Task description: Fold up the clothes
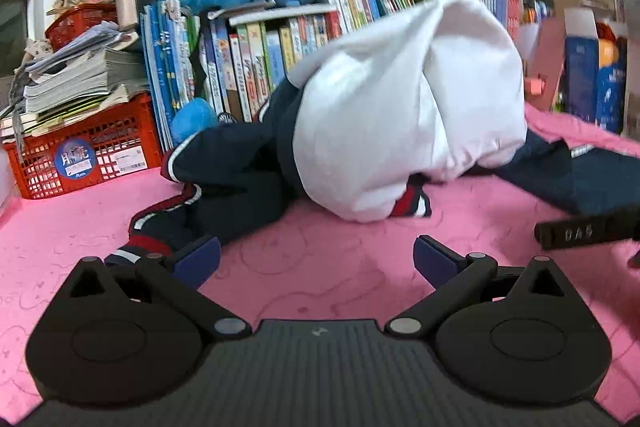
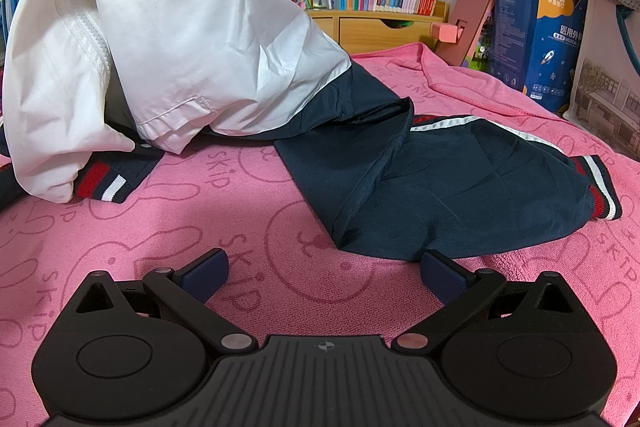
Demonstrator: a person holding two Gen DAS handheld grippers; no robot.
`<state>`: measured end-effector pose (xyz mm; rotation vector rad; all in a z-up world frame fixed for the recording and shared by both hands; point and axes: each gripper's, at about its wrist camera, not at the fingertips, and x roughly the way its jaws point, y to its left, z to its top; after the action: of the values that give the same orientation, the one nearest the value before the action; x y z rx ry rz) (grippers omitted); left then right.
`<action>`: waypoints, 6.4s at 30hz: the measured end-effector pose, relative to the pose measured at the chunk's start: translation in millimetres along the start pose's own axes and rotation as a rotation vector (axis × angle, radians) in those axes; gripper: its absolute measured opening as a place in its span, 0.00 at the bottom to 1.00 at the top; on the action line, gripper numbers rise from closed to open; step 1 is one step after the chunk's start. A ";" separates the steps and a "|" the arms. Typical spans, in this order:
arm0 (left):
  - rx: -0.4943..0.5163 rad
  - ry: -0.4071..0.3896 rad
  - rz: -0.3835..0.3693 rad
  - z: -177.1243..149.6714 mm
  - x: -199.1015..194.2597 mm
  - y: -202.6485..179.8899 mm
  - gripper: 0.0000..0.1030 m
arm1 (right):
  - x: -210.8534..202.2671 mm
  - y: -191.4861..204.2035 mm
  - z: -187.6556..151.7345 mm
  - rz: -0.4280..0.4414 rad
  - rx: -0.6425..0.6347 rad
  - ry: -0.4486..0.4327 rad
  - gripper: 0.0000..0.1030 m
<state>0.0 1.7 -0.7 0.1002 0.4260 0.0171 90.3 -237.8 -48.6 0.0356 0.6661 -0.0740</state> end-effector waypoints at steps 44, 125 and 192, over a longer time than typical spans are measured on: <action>-0.054 0.271 -0.082 -14.5 47.8 12.2 1.00 | -36.4 40.3 -7.2 0.018 -0.239 -0.173 1.00; 0.088 0.185 0.019 20.2 23.1 -12.5 1.00 | -5.6 23.5 -2.6 0.083 -0.048 -0.008 1.00; 0.021 -0.060 0.105 52.1 125.2 -4.8 0.98 | -111.3 -52.3 151.9 0.393 -0.031 -0.529 0.05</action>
<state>135.4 -3.3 -5.5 0.1434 0.3607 0.1123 92.5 -292.2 139.2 0.1117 0.1228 0.2980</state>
